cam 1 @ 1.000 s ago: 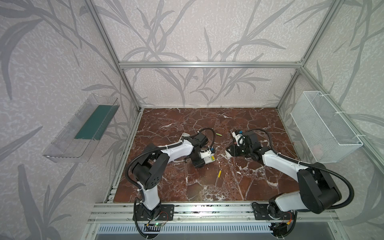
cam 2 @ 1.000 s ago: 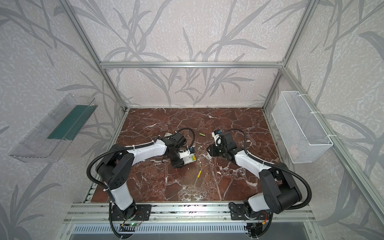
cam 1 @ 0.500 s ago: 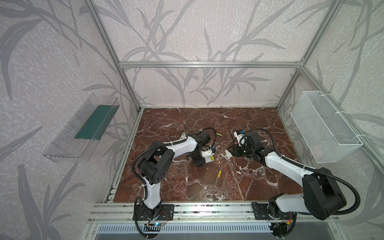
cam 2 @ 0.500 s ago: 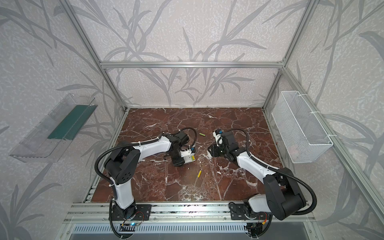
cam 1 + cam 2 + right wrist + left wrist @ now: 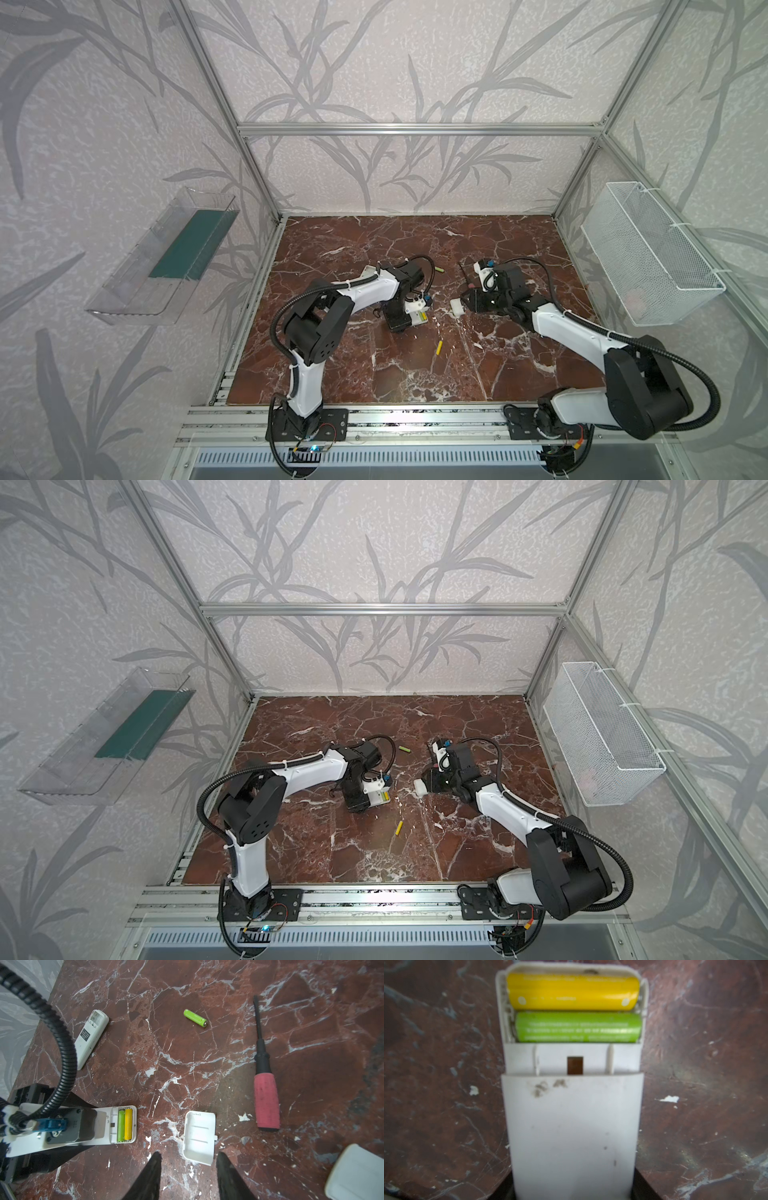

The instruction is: Unload the batteries from the remote control

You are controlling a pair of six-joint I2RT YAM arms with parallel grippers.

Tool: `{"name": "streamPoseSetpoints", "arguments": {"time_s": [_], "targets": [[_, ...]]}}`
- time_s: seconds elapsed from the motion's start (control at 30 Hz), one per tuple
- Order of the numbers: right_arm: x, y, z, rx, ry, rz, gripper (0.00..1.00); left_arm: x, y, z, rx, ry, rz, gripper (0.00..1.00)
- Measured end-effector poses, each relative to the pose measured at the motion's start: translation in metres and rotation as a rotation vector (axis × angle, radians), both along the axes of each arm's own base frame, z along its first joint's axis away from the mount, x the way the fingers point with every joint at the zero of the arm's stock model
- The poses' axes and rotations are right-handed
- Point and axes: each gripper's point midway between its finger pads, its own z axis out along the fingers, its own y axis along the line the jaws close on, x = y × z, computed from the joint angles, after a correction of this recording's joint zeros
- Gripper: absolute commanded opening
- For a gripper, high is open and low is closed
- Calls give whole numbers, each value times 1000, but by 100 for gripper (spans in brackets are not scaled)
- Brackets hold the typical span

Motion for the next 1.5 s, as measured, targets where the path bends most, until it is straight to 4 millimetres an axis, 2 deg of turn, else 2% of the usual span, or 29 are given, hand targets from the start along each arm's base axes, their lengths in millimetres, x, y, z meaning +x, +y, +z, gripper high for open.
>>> {"name": "streamPoseSetpoints", "arguments": {"time_s": [0.3,0.37,0.43,0.63,0.9,1.03,1.1,1.2,1.33,1.37,1.43,1.5], "targets": [[6,-13,-2,-7,2,-32,46,2,0,0,19,2,5,59],[7,-15,-5,-12,9,-37,46,3,1,-1,25,-2,10,71],[8,-17,-8,-15,17,-43,47,4,3,-1,37,-11,22,74],[15,-23,-14,-26,30,-58,48,7,5,-1,50,-24,41,74],[30,-30,-8,-48,16,-75,48,9,6,0,35,-35,57,74],[37,-31,-15,-74,36,-73,48,13,3,3,-2,-58,70,75],[38,-32,-20,-86,54,-71,48,14,1,9,-30,-75,76,75],[41,-33,-28,-98,79,-73,48,19,-4,29,-96,-130,91,75],[44,-37,-38,-106,107,-86,46,29,-12,71,-218,-250,114,77],[45,-38,-41,-107,115,-89,45,31,-13,81,-249,-285,122,79],[48,-39,-45,-109,127,-93,44,33,-13,98,-305,-351,144,99],[51,-39,-49,-108,138,-98,43,34,-11,110,-357,-419,176,99]]}}
